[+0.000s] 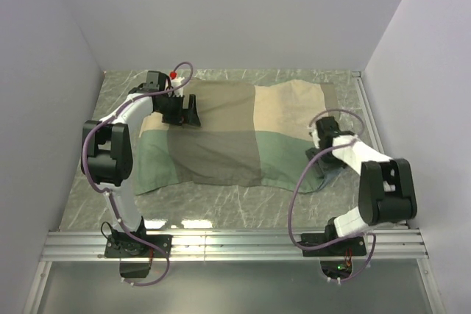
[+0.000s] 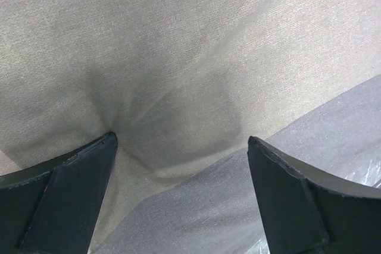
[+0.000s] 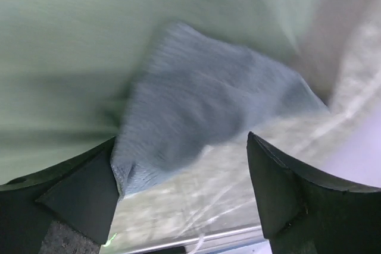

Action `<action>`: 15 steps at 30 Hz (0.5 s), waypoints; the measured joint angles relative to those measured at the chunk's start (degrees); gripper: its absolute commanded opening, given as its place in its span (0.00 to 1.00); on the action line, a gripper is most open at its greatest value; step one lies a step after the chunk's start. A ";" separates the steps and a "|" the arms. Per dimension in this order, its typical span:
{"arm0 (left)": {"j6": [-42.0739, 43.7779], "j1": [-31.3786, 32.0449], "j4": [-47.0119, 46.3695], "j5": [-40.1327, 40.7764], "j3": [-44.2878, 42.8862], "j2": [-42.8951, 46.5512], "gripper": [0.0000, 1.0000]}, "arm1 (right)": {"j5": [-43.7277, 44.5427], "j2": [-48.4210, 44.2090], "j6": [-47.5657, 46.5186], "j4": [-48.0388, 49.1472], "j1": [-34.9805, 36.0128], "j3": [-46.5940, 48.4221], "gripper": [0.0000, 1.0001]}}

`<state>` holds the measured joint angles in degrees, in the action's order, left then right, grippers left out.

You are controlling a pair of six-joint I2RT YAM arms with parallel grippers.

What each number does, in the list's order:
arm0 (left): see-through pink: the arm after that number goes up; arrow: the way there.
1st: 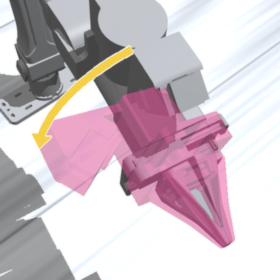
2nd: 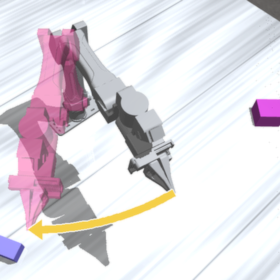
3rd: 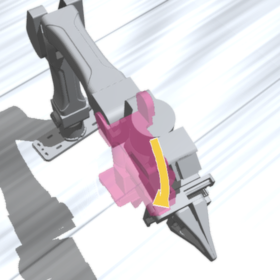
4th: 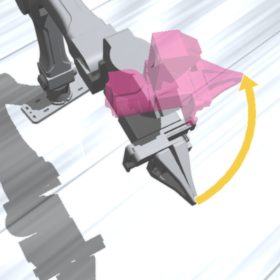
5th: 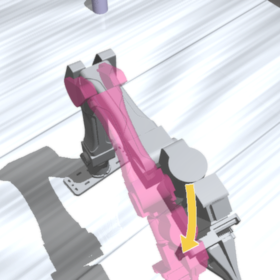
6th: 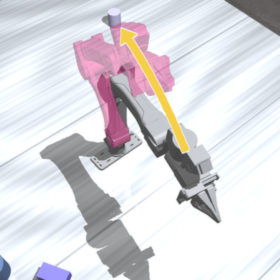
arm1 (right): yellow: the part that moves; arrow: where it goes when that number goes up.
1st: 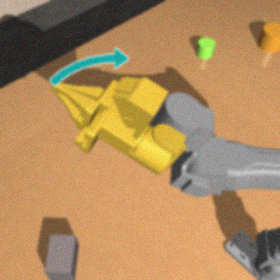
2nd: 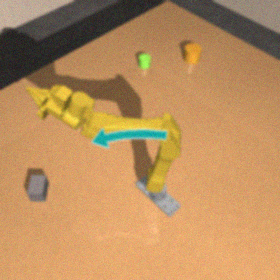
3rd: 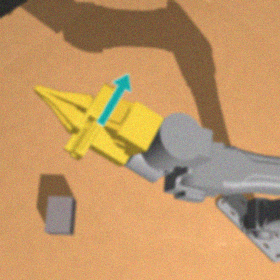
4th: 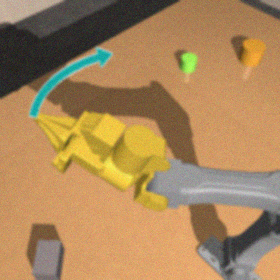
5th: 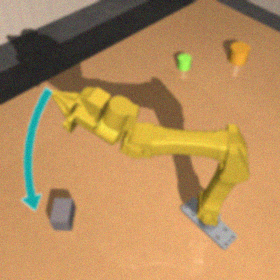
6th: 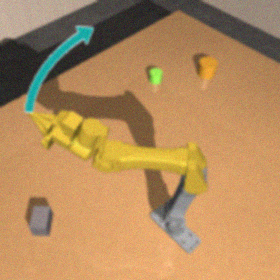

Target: Put the pillow into the pillowcase

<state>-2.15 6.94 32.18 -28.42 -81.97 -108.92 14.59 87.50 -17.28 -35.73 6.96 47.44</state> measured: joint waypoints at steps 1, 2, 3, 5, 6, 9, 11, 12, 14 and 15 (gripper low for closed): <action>0.00 -0.04 -0.02 -0.15 0.00 0.00 0.99 | 0.72 -1.55 -1.05 0.59 -1.86 -1.51 0.86; 0.00 -0.15 -0.04 -0.31 0.04 0.02 0.99 | 1.27 -3.23 -2.43 0.74 -4.24 -3.04 0.85; 0.00 -0.22 -0.09 -0.37 0.13 0.07 0.99 | 1.79 -5.20 -3.85 0.63 -7.19 -4.59 0.86; 0.00 -0.37 -0.24 -0.55 0.35 0.26 0.99 | 2.75 -10.97 -7.43 -0.46 -14.12 -7.80 0.86; 0.00 -0.42 -0.24 -0.57 0.46 0.35 0.99 | 2.91 -14.03 -9.31 -1.20 -17.42 -8.90 0.86; 0.00 -0.63 -0.24 -0.72 0.52 0.48 0.99 | 5.22 -25.90 -17.46 -2.40 -26.53 -11.74 0.88; 0.00 -0.76 -0.24 -0.79 0.52 0.48 0.99 | 6.08 -31.61 -21.97 -3.39 -31.15 -12.24 0.90; 0.00 -0.81 -0.24 -0.85 0.52 0.48 0.99 | 6.27 -32.87 -23.34 -3.54 -32.33 -12.17 0.91; 0.00 -0.90 -0.22 -1.07 0.52 0.48 1.00 | 5.57 -33.79 -25.49 -4.74 -34.07 -11.28 0.91; 0.00 -0.96 -0.20 -1.29 0.52 0.57 0.99 | 4.81 -33.38 -25.94 -6.23 -34.58 -9.97 0.91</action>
<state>-2.15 5.98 31.99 -29.71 -81.45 -108.36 19.40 54.13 -43.22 -41.95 -27.62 37.47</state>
